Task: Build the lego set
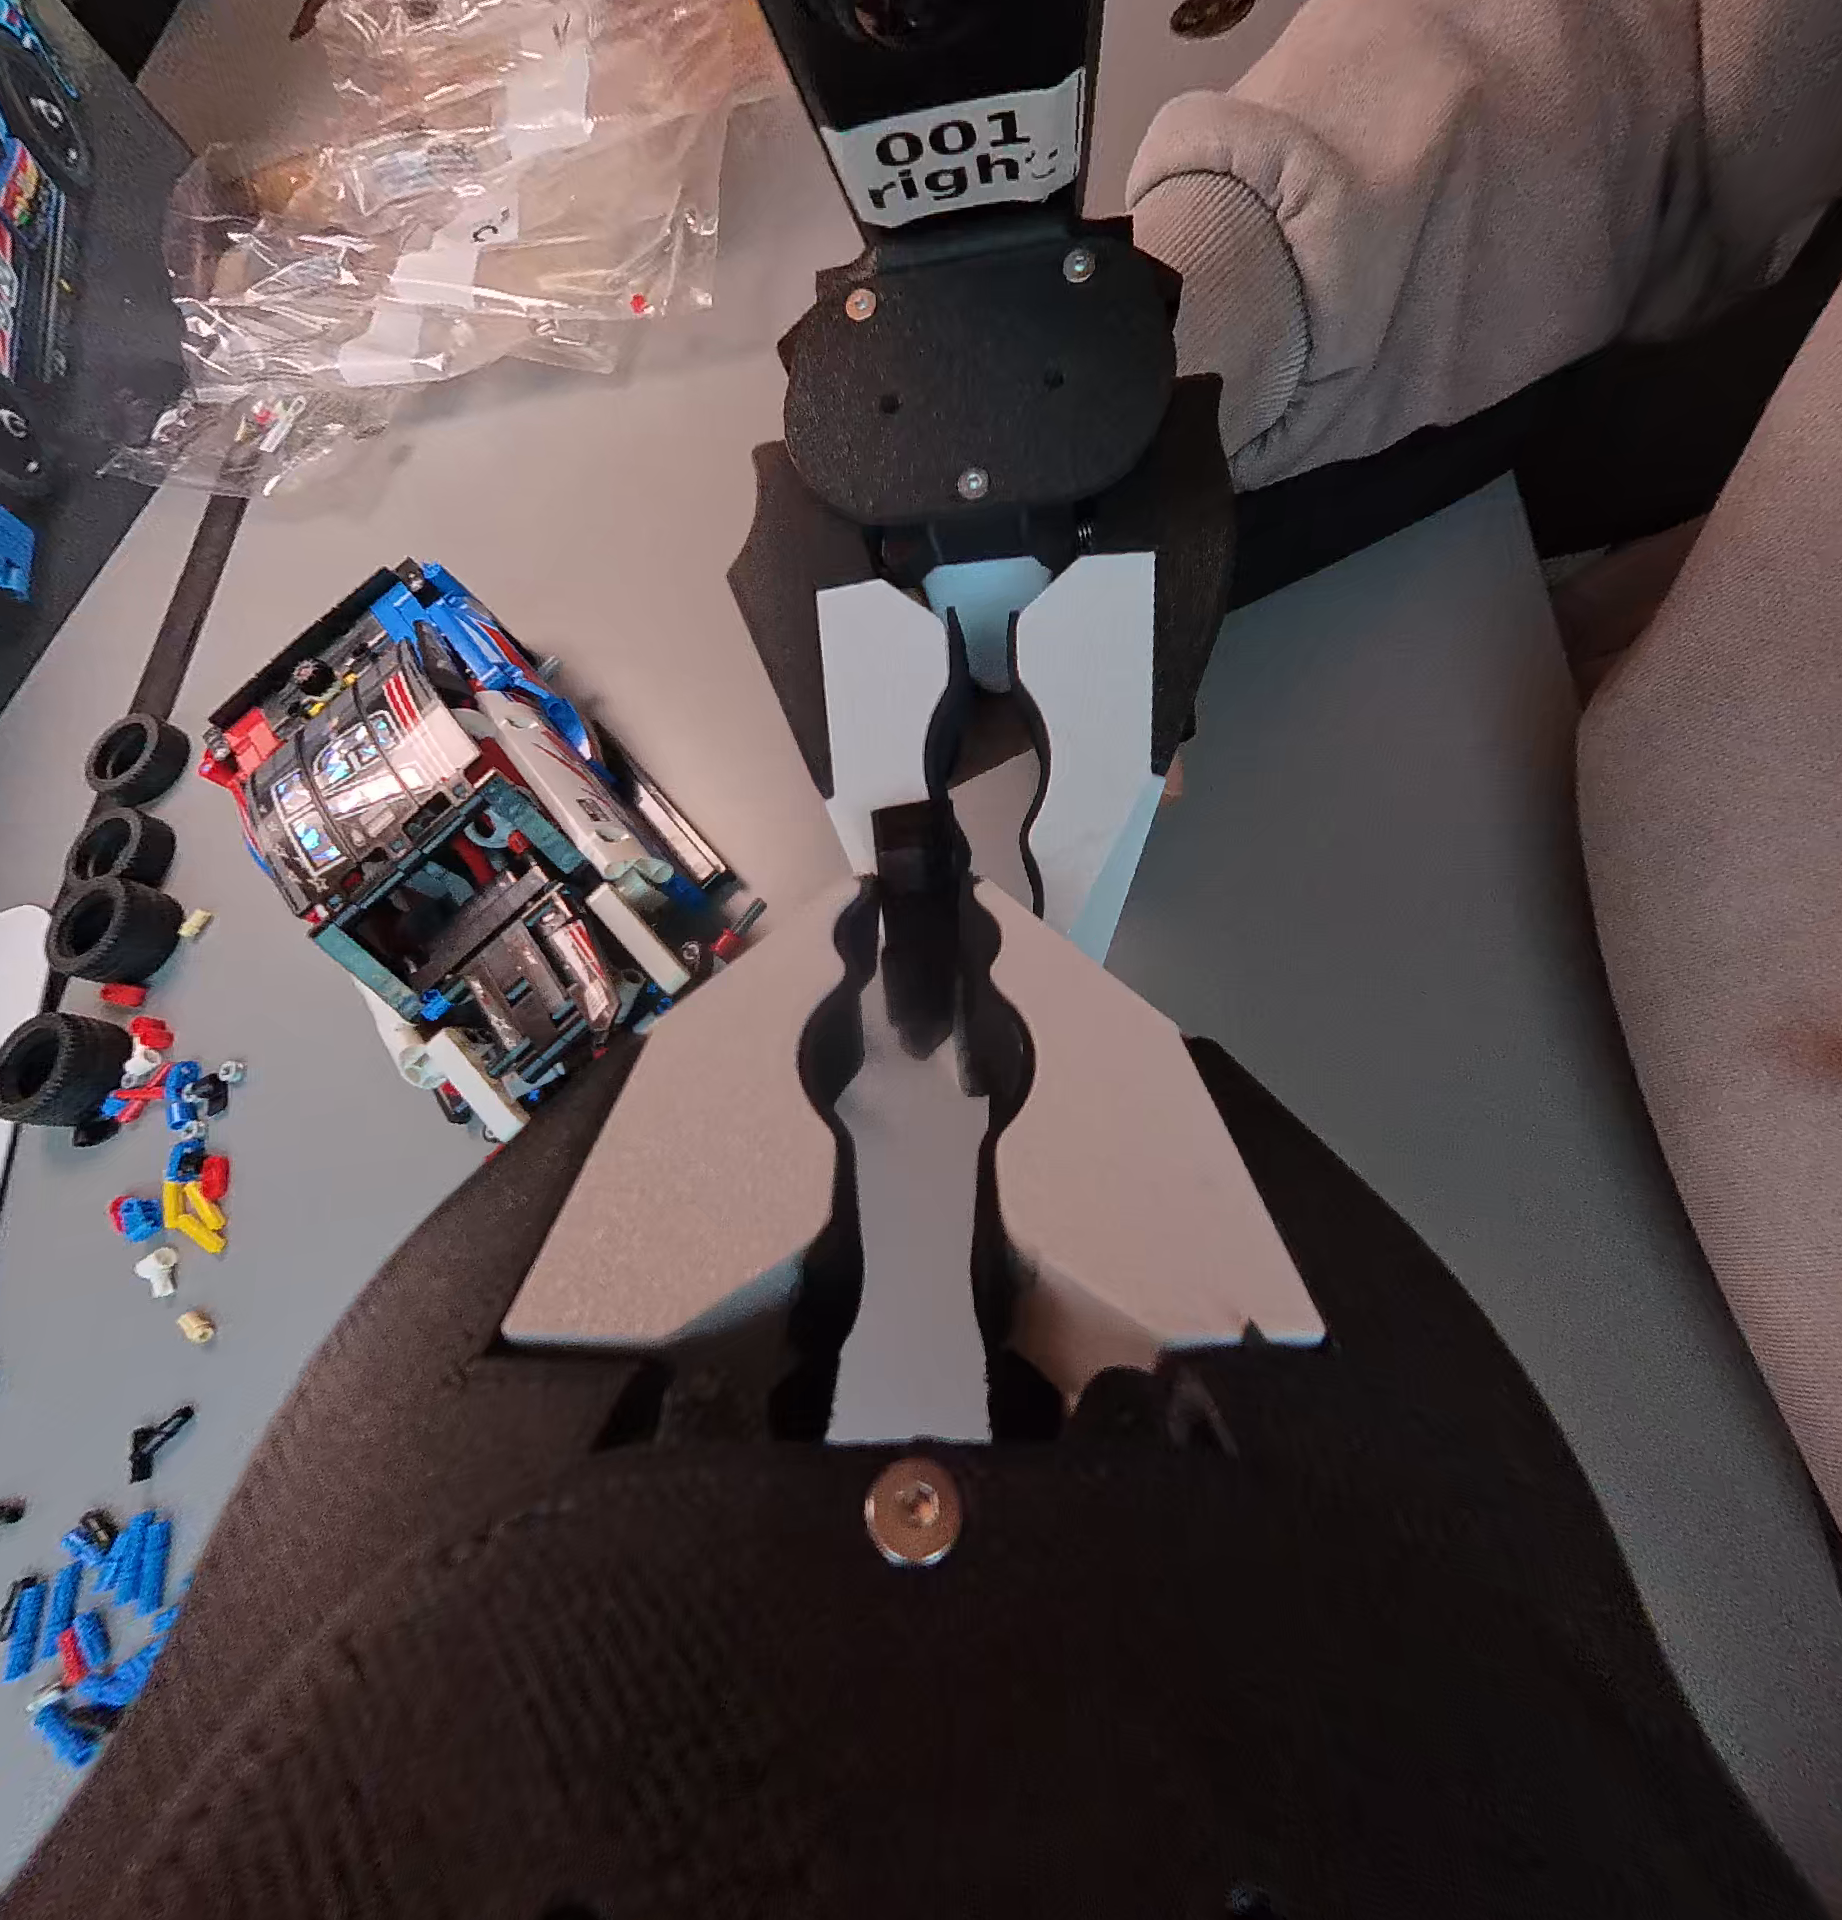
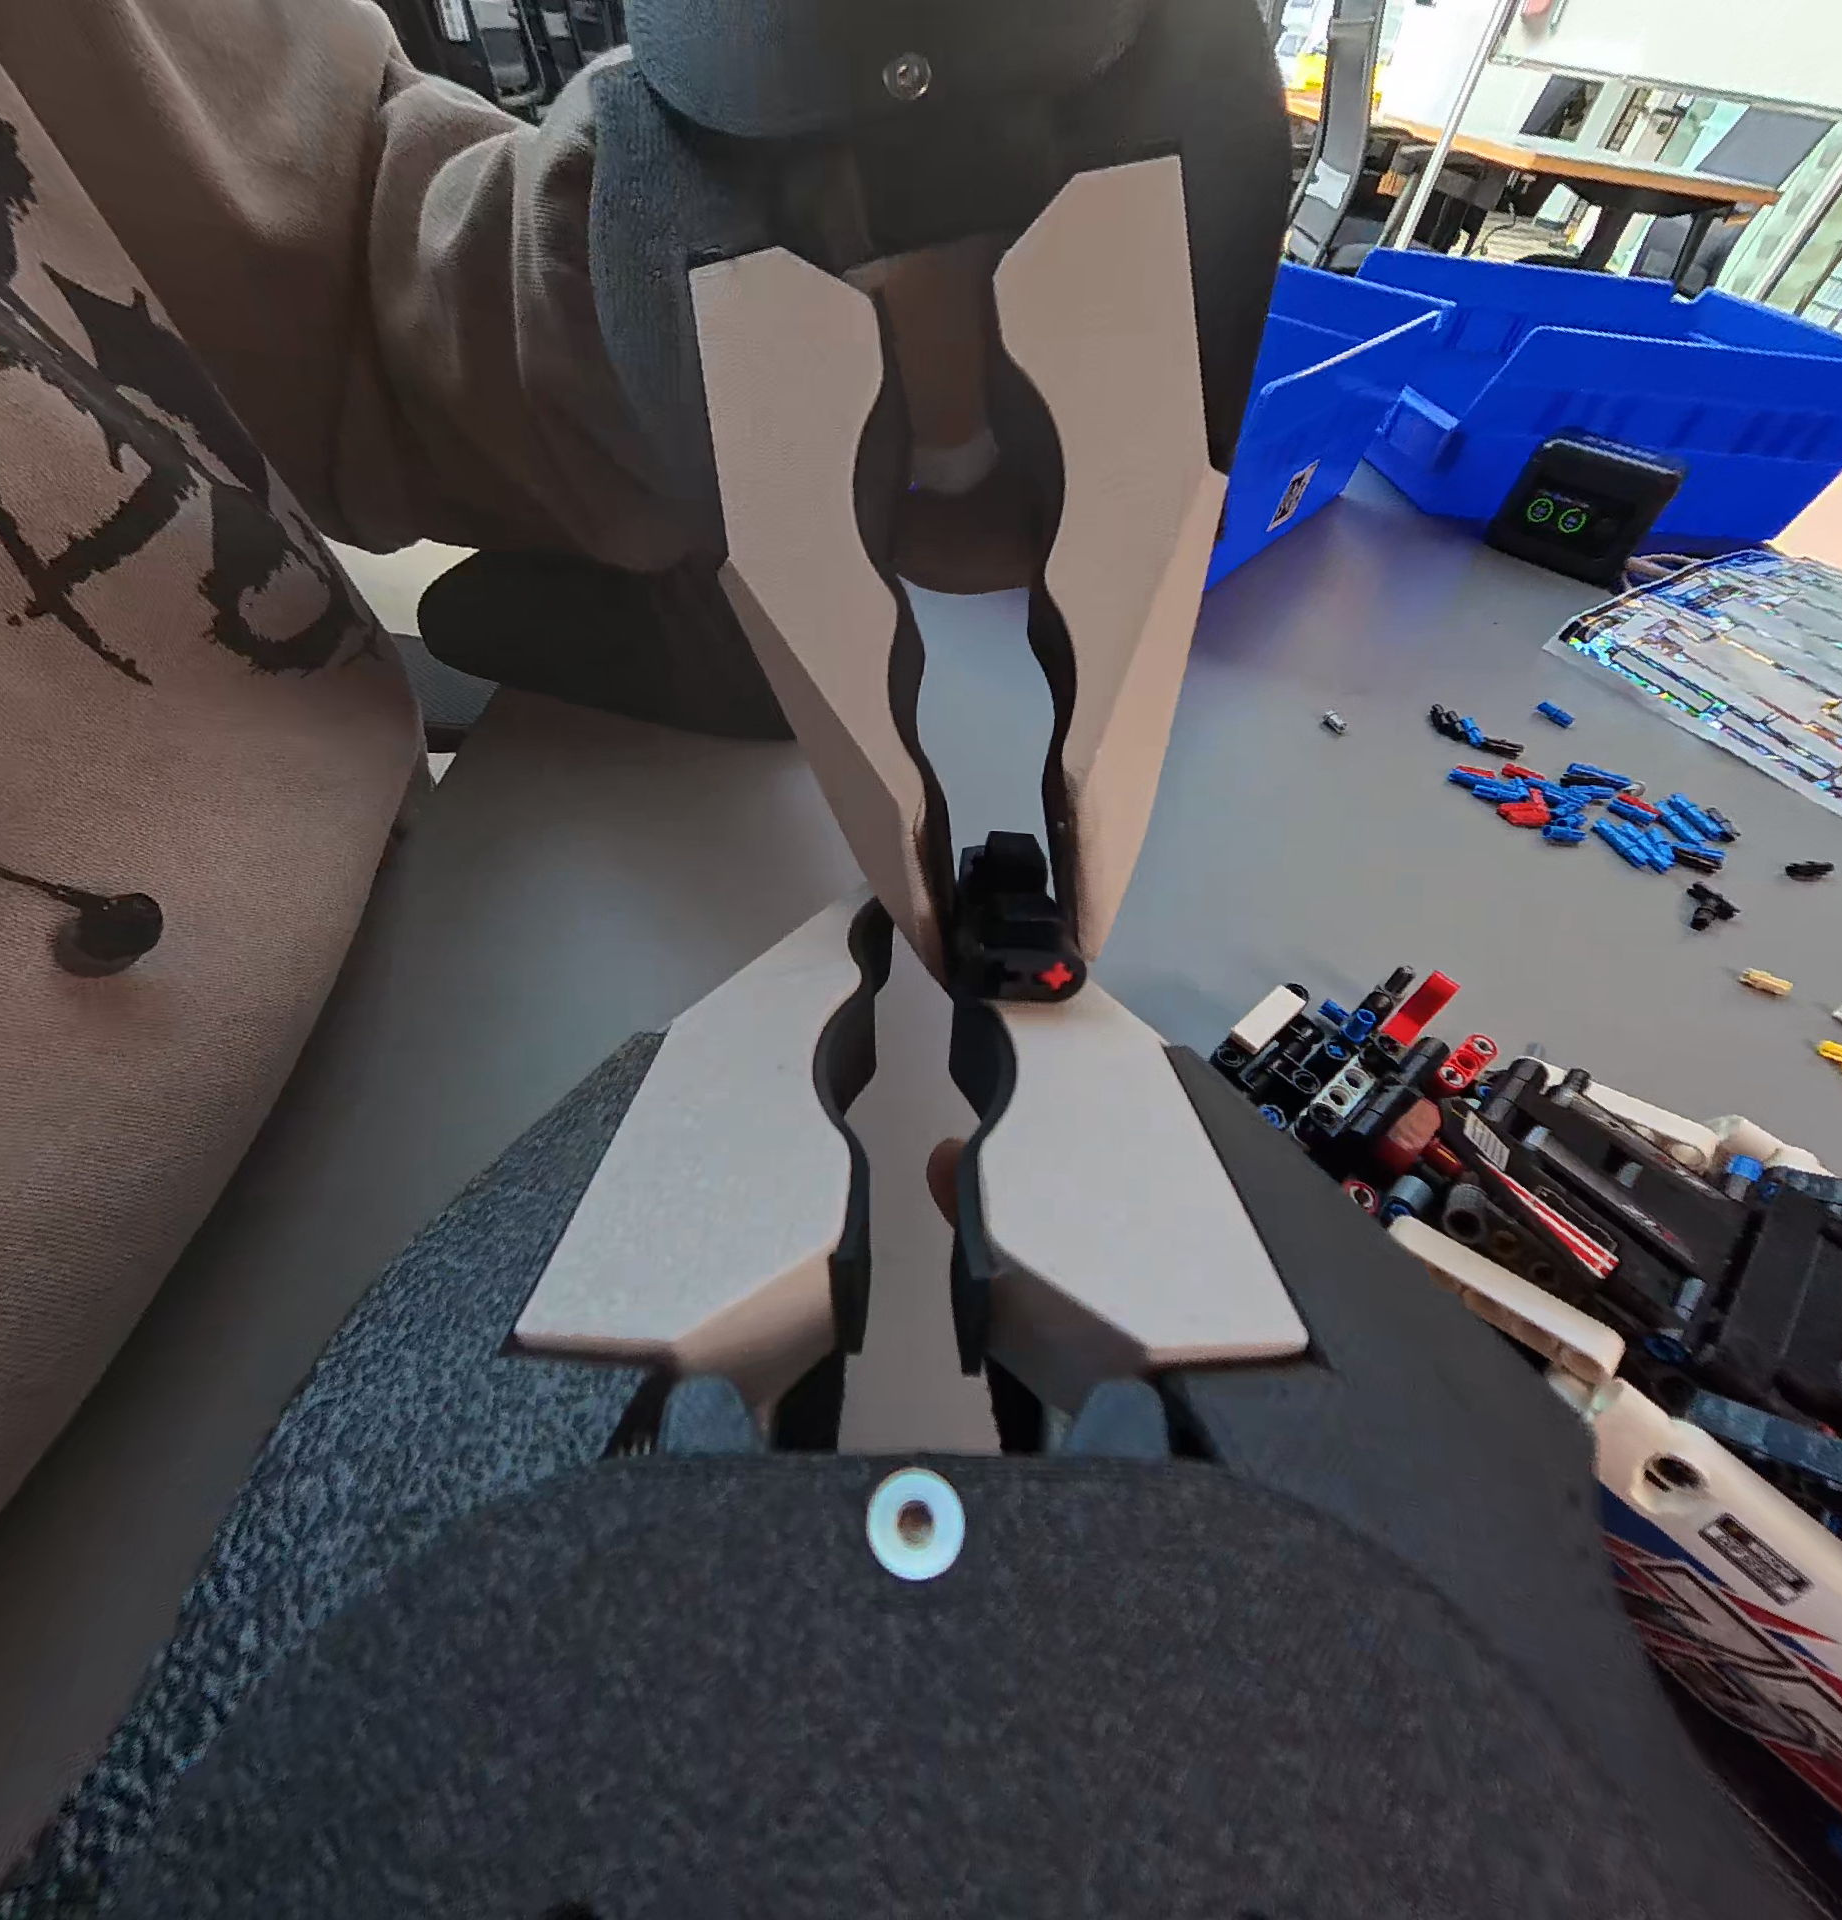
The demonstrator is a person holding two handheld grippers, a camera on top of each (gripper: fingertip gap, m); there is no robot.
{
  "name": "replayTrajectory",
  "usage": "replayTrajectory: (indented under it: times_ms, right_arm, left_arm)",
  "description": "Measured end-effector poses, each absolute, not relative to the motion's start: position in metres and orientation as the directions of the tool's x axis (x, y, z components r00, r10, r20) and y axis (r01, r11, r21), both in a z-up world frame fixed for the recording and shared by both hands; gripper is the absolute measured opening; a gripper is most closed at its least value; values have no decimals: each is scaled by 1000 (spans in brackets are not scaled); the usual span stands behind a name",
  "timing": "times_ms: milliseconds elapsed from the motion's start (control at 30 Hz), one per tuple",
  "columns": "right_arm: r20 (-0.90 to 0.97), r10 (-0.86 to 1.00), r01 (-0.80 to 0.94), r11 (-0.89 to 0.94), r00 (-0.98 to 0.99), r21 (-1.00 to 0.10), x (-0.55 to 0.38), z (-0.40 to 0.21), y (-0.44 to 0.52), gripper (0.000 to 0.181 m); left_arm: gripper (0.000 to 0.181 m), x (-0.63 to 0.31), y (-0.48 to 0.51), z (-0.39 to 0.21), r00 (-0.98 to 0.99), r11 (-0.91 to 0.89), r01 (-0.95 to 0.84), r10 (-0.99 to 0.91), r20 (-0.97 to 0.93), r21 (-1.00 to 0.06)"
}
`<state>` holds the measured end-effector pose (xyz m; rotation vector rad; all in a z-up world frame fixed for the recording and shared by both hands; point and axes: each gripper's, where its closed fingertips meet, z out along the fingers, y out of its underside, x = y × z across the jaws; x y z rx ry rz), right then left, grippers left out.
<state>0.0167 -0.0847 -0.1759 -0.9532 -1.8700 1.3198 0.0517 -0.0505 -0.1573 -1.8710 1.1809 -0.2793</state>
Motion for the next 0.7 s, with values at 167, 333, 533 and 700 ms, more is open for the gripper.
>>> replayTrajectory:
  times_ms: [167, 333, 533, 700]
  right_arm:
    - [111, 823, 175, 247, -557, -953, 23, -174, -88, 6]
    - [144, 795, 161, 290, -590, -943, 27, -176, -94, 5]
    - [146, 756, 156, 313, -639, -937, 38, -177, -95, 6]
    - [184, 753, 124, 333, -632, -935, 51, -165, -73, 6]
  left_arm:
    - [12, 51, -60, -155, 513, -202, -561, -846, -145, -803]
    - [13, 53, -69, -158, 489, -272, -496, -872, -6, -825]
    - [12, 52, -76, -152, 360, -472, -141, -843, 399, -870]
    - [12, 34, -78, -164, 225, -627, 15, -757, 614, -779]
